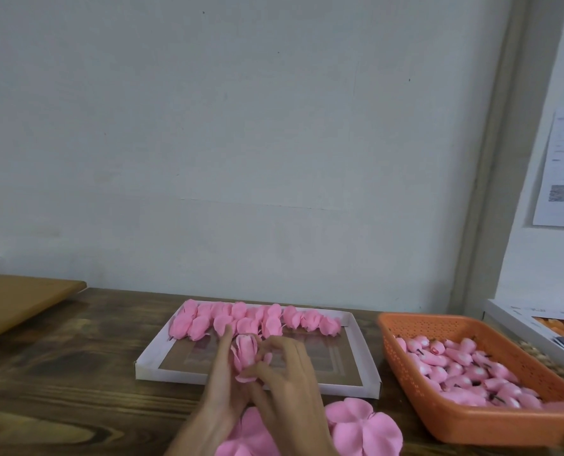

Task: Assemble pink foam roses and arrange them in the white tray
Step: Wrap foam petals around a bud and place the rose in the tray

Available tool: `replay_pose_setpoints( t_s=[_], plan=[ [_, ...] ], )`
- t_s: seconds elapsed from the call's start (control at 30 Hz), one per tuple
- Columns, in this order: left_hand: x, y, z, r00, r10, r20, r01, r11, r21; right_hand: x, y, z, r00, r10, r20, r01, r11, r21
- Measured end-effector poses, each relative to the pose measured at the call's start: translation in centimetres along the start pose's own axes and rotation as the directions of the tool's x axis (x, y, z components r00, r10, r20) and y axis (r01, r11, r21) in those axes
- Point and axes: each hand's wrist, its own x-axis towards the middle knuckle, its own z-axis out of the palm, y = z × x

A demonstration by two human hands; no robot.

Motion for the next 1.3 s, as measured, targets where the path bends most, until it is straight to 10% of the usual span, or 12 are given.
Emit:
replay_pose_setpoints(
  t_s=[0.5, 1.3],
  plan=[
    [-0.3, -0.4, 0.1, 0.999, -0.022, 0.037, 0.025, 0.996, -0.085, 0.1, 0.4, -0.1, 0.998, -0.064, -0.005, 0.064, 0.997, -0.039],
    [-0.6, -0.8, 0.4, 0.992, 0.067, 0.104, -0.084, 0.982, 0.168, 0.1, 0.3, -0.3, 0.925, 0.342, -0.163, -0.311, 0.931, 0.189]
  ],
)
